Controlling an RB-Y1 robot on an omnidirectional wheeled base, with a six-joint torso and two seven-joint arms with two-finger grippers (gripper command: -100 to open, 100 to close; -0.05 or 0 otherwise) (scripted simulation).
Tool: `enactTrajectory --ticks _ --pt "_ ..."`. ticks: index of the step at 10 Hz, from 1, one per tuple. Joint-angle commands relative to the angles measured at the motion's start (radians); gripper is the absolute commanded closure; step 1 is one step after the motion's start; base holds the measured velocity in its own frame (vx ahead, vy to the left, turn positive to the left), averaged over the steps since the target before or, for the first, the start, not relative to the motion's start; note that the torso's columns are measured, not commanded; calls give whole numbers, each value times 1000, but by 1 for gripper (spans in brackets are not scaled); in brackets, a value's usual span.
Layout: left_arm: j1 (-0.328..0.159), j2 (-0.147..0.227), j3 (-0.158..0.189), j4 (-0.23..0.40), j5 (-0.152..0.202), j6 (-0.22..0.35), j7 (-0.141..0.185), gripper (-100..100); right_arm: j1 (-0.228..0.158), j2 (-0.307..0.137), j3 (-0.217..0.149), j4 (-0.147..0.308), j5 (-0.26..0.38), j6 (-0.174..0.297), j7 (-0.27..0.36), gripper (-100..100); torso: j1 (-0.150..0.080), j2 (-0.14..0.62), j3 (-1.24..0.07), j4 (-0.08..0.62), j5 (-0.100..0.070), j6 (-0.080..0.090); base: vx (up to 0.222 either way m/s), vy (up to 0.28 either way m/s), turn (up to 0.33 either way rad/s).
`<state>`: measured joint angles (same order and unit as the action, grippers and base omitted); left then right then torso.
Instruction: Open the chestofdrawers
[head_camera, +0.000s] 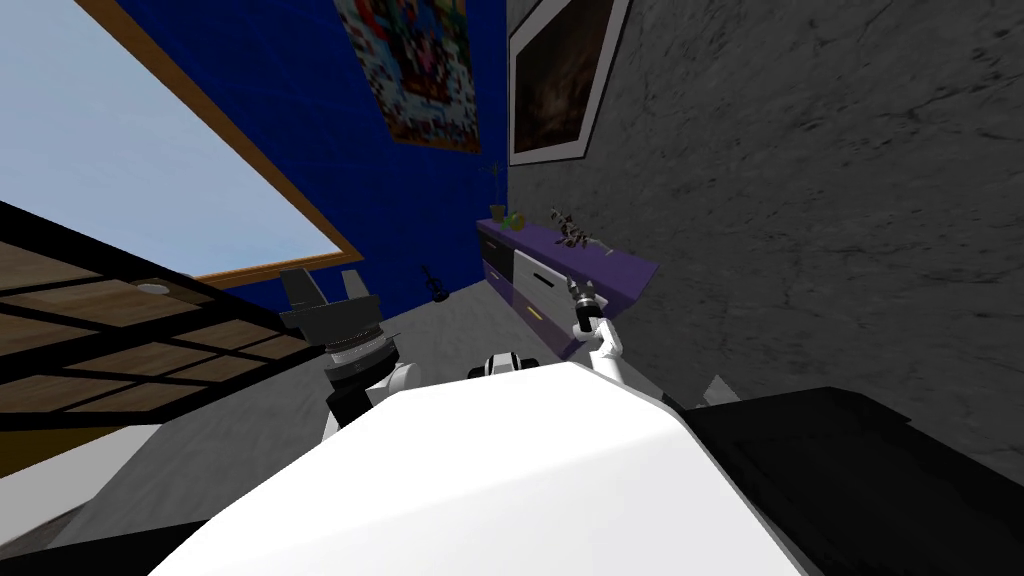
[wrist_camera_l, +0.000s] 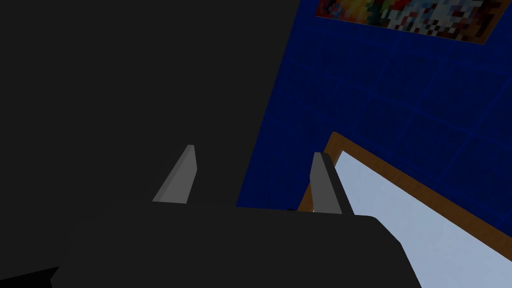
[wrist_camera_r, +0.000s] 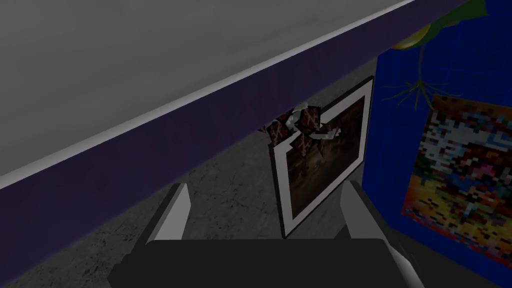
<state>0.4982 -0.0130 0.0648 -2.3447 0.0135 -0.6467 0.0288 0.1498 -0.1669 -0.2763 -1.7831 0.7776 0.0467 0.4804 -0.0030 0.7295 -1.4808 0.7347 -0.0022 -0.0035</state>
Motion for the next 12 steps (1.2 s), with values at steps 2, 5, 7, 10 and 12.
enactTrajectory --ticks 2,5,7,10,12 --pt "0 0 0 0 0 0 0 0 -16 2 -17 41 81 68 38 -100 -1 1 1 1 1 1 58 78 50" --pt "0 0 0 0 0 0 0 0 -34 2 -45 102 169 142 80 -100 0 0 0 0 0 1 68 102 83" --pt "0 0 0 0 0 0 0 0 -39 1 -58 131 211 177 99 -100 -2 4 2 1 0 1 62 81 41" --pt "0 0 0 0 0 0 0 0 -44 -1 -83 186 286 244 133 -100 -4 0 0 -1 -3 -1 64 67 55" --pt "0 0 0 0 0 0 0 0 -44 -2 -95 212 324 275 149 -100 -3 -6 -2 -5 -8 -5 73 87 71"
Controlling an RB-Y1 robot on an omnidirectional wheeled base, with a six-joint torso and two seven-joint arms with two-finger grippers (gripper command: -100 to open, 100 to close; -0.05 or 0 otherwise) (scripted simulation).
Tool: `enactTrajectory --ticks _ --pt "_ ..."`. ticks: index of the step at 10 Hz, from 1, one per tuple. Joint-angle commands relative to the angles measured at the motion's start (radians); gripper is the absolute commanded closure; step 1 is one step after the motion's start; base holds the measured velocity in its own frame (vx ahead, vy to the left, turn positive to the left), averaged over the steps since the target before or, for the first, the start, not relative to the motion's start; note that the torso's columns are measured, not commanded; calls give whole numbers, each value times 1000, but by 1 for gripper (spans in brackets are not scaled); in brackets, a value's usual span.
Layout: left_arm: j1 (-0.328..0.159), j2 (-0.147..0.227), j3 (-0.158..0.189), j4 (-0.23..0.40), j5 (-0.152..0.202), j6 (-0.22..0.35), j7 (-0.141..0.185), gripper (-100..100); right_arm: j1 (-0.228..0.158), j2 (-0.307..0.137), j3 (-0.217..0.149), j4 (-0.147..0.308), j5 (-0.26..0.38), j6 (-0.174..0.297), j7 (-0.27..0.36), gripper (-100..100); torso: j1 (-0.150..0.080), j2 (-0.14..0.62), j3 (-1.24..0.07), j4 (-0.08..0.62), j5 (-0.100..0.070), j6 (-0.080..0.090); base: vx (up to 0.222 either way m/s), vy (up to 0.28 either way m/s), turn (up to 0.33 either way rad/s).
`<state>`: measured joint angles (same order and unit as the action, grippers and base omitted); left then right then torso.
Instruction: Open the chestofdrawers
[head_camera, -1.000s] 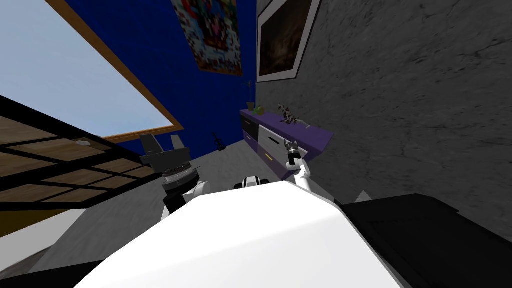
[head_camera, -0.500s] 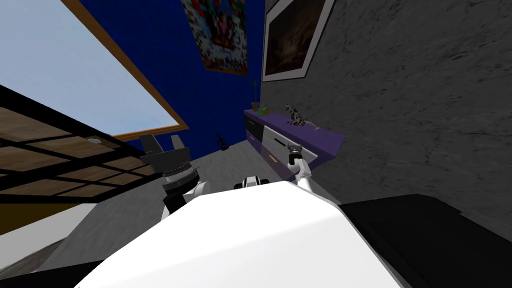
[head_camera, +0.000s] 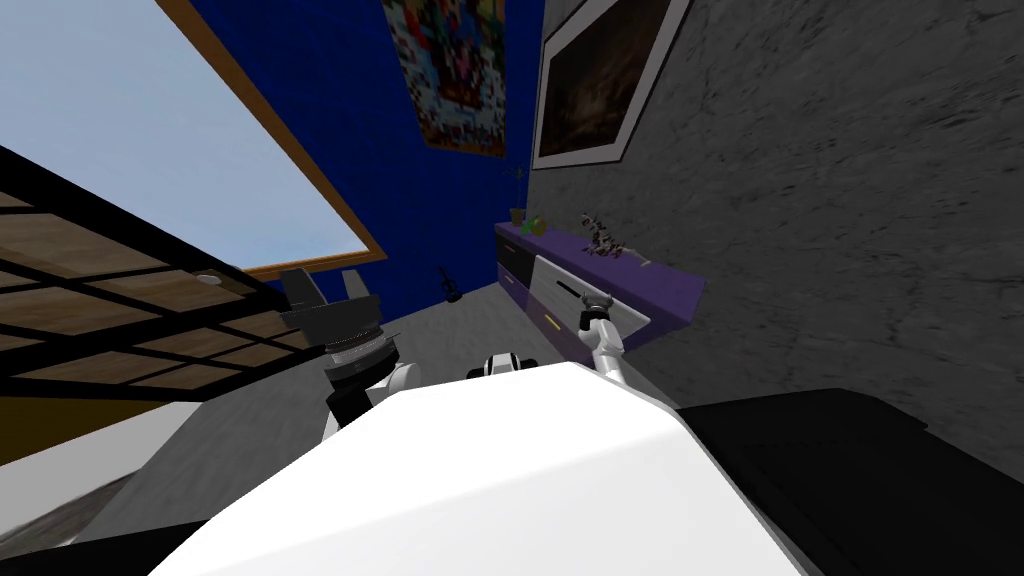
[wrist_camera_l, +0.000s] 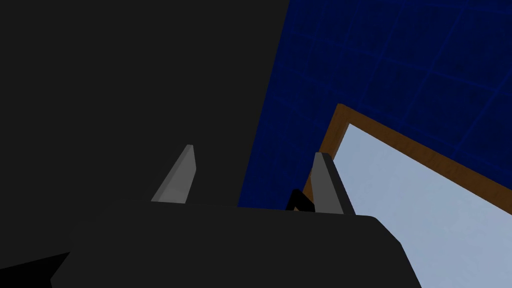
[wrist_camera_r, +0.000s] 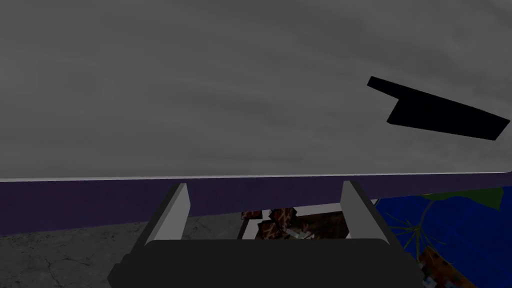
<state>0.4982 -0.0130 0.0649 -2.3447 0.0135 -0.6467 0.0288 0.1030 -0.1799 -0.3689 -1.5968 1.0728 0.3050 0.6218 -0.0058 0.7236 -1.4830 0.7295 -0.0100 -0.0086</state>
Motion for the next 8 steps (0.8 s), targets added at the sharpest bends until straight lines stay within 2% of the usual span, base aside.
enactTrajectory --ticks 1,3,5,8 --pt "0 0 0 0 0 0 0 0 3 9 -14 51 63 47 21 -100 -2 -1 -1 -1 -2 0 70 78 47" --pt "0 0 0 0 0 0 0 0 8 4 -35 96 127 98 47 -100 -6 -7 -3 -4 -7 -4 112 109 87" --pt "0 0 0 0 0 0 0 0 8 4 -35 96 127 103 47 -100 -10 -9 -3 -5 -11 -9 24 68 8" --pt "0 0 0 0 0 0 0 0 14 0 -54 136 185 153 69 -100 -10 -10 -3 -5 -12 -9 39 45 52"
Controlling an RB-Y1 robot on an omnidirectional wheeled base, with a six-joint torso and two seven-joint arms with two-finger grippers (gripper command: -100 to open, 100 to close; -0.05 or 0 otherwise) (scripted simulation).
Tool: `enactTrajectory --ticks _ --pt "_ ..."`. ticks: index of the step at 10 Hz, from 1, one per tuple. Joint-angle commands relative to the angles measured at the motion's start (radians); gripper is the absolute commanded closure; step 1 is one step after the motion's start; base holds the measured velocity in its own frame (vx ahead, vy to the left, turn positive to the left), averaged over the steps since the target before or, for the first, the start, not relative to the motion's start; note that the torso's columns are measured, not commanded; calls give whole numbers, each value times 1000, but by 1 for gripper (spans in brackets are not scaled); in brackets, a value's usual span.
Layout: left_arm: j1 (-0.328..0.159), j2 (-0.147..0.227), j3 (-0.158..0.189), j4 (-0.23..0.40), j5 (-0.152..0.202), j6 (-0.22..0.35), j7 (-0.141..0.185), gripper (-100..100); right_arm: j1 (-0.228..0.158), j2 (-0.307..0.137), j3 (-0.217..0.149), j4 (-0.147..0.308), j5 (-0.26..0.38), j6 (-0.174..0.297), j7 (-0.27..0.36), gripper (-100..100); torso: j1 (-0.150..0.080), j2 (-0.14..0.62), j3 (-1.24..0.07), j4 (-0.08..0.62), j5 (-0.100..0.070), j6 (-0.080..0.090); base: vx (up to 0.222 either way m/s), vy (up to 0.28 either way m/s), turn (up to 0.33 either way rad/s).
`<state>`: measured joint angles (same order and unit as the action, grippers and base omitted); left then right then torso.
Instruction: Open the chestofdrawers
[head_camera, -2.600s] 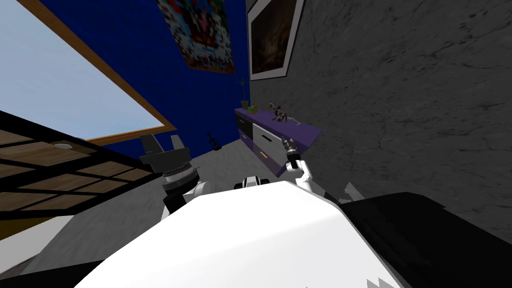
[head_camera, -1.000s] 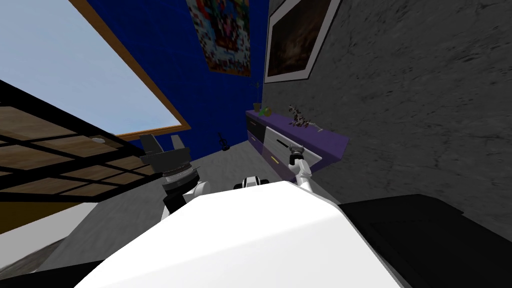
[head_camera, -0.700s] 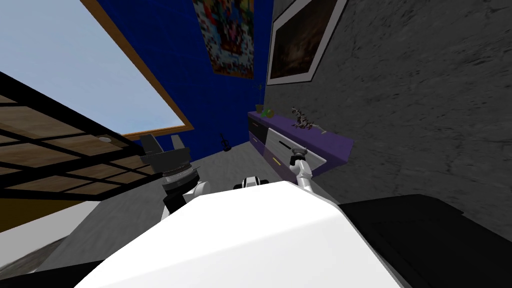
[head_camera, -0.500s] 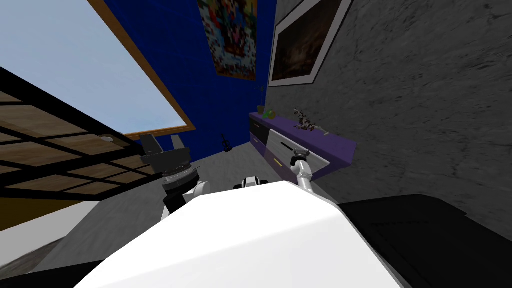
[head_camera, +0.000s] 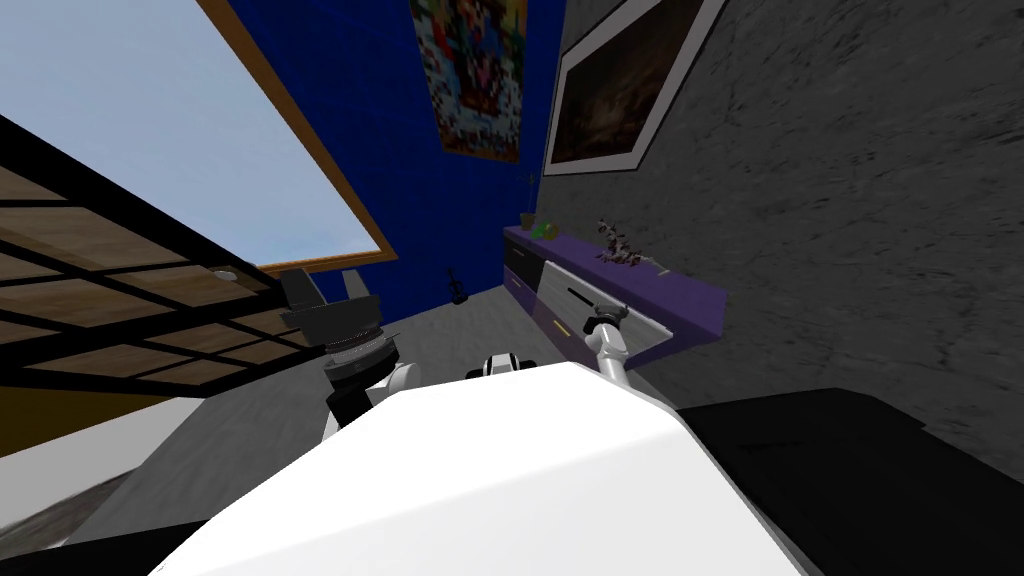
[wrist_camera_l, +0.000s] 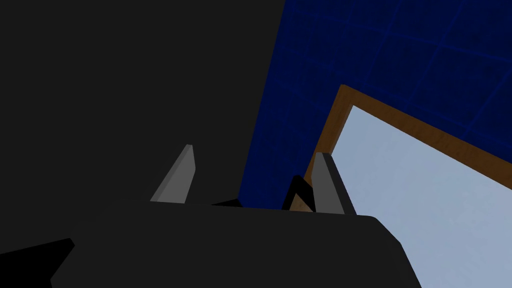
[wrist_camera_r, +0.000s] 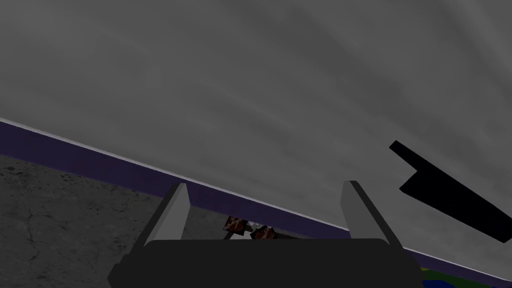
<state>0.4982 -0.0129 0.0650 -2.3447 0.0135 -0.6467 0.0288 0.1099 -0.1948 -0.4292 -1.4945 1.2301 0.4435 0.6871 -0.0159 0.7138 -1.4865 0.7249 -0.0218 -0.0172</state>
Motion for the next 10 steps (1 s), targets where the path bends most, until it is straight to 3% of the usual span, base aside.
enactTrajectory --ticks 1,2,3,8,9,10 --pt "0 0 0 0 0 0 0 0 10 13 -3 51 54 37 14 -100 1 -2 -1 -2 -2 0 79 88 81" --pt "0 0 0 0 0 0 0 0 10 13 -3 51 54 37 14 -100 -1 -5 -2 -2 -3 -3 60 71 12" --pt "0 0 0 0 0 0 0 0 15 9 -20 80 100 77 32 -100 -2 -4 -2 -1 -4 -4 78 88 95" --pt "0 0 0 0 0 0 0 0 18 1 -48 125 178 142 62 -100 -3 -7 -2 0 -5 -9 66 63 50" --pt "0 0 0 0 0 0 0 0 25 -15 -67 104 174 156 60 -100 -3 -7 -2 1 -4 -8 15 27 -83" --pt "0 0 0 0 0 0 0 0 14 -33 -87 91 159 161 98 -100 -3 2 1 3 1 -1 -19 3 -91"
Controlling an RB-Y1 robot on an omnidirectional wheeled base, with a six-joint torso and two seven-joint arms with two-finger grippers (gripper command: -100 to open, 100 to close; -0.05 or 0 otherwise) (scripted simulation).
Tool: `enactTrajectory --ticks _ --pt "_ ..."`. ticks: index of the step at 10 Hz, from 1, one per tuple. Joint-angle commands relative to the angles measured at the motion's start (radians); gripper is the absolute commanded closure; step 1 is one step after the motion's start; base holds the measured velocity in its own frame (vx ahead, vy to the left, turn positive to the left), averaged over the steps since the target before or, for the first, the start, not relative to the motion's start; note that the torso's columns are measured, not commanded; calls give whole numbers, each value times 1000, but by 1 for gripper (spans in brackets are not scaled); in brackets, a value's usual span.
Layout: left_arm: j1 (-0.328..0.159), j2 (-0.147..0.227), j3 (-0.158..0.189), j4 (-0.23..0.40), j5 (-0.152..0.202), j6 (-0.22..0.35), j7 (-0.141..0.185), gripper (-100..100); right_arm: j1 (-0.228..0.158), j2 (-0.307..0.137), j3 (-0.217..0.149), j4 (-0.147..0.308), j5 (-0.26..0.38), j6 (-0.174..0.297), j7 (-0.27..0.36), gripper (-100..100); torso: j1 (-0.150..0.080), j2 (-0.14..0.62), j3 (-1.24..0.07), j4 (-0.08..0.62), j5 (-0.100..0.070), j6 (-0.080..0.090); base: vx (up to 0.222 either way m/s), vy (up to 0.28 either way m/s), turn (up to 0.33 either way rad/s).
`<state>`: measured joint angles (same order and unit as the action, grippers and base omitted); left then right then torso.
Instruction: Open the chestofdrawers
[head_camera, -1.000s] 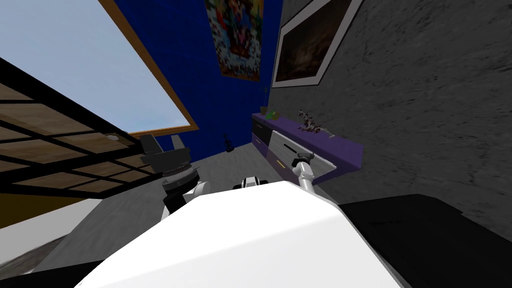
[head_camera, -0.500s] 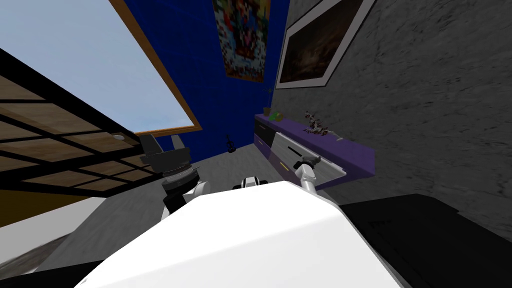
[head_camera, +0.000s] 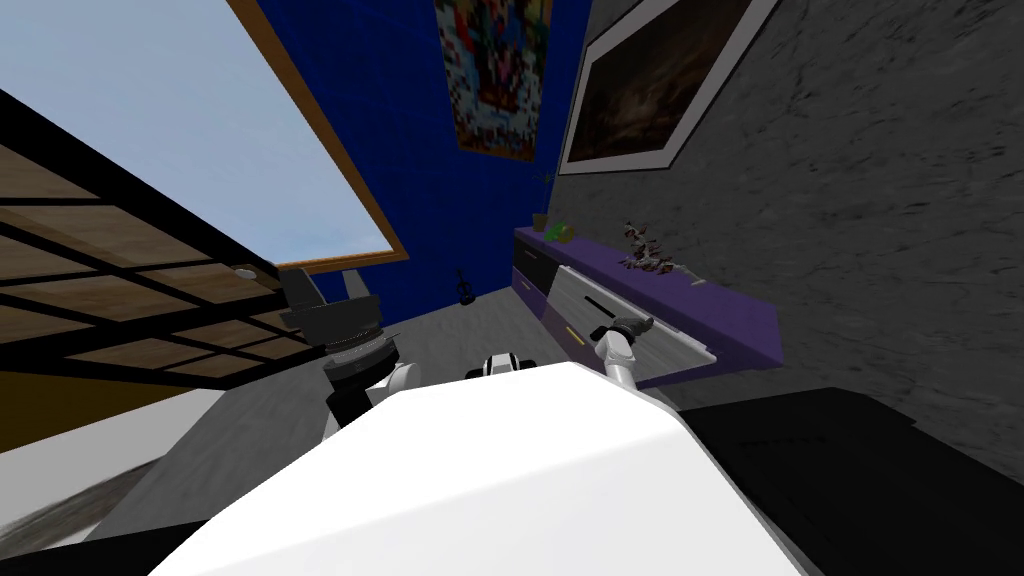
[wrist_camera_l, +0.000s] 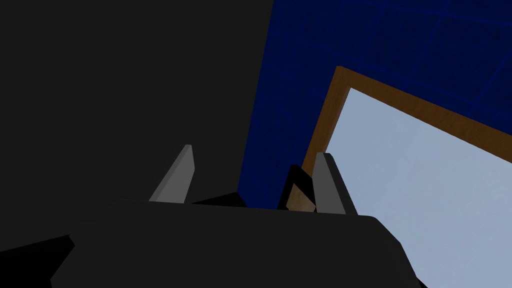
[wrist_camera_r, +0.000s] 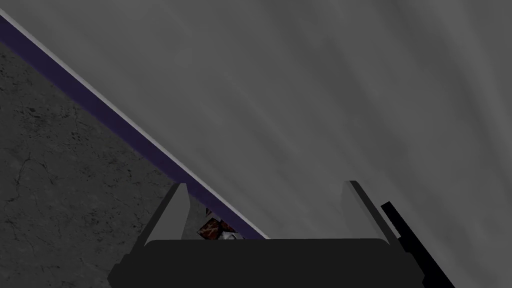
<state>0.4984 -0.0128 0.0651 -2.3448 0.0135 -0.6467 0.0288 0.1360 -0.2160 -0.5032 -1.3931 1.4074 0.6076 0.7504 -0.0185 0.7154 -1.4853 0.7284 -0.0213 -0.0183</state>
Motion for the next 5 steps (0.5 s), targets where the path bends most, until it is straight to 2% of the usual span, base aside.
enactTrajectory --ticks 1,3,4,5 --pt "0 0 0 0 0 0 0 0 -15 -14 -16 -13 -23 -4 43 -100 3 10 5 4 6 8 -4 -10 -42" --pt "0 0 0 0 0 0 0 0 -28 -26 -30 -23 -41 -7 78 -100 12 17 8 7 13 11 1 -14 -11" --pt "0 0 0 0 0 0 0 0 -23 -27 -30 -21 -32 -1 63 -100 15 17 8 7 16 13 -3 -8 -14" --pt "0 0 0 0 0 0 0 0 -12 -12 -13 -10 -18 -3 35 100 16 19 8 8 17 15 2 -4 40"
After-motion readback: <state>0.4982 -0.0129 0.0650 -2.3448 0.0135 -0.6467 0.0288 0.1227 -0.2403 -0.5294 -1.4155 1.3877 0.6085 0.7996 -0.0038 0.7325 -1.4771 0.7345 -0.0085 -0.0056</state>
